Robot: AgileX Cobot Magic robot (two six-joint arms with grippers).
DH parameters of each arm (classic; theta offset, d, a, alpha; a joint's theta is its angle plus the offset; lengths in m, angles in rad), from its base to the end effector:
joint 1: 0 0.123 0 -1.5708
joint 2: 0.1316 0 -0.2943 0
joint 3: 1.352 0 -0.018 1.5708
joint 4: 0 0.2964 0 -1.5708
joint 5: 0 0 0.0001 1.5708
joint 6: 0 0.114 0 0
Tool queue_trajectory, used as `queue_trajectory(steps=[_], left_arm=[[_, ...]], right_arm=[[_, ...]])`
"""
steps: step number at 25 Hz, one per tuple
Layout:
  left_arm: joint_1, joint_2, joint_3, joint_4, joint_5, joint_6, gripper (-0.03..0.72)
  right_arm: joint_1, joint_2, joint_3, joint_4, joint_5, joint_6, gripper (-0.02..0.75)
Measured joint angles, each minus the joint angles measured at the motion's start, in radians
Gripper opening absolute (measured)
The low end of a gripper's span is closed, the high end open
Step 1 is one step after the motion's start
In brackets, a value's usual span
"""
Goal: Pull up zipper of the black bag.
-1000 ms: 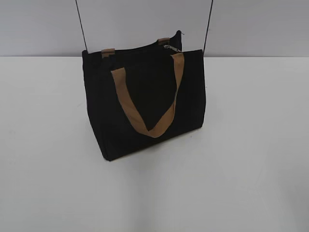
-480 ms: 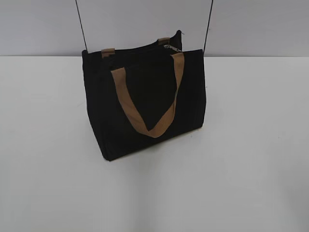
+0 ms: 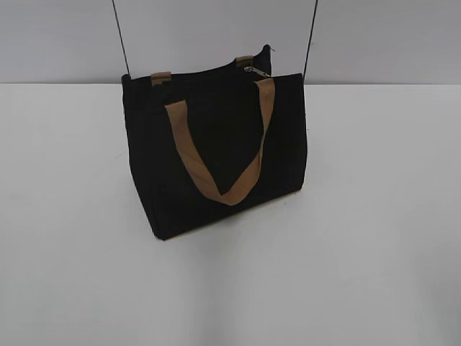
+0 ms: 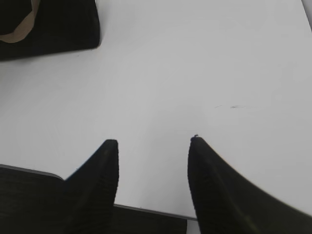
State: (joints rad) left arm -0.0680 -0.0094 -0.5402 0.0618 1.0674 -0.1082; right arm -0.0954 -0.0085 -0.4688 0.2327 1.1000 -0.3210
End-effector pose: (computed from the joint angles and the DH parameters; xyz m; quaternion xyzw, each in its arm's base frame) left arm 0.0393 0.0035 0.3021 -0.0190 0.8412 -0.0168 0.5401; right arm 0.0473 0.0190 0.2770 -0.1026 0.8570 0.0119 0.5048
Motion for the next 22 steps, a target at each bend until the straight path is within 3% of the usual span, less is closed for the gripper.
queue_trajectory(steps=[22], left_arm=[[0.000, 0.000, 0.000, 0.000, 0.000, 0.000, 0.442]], right_arm=[[0.000, 0.000, 0.000, 0.002, 0.000, 0.001, 0.358]])
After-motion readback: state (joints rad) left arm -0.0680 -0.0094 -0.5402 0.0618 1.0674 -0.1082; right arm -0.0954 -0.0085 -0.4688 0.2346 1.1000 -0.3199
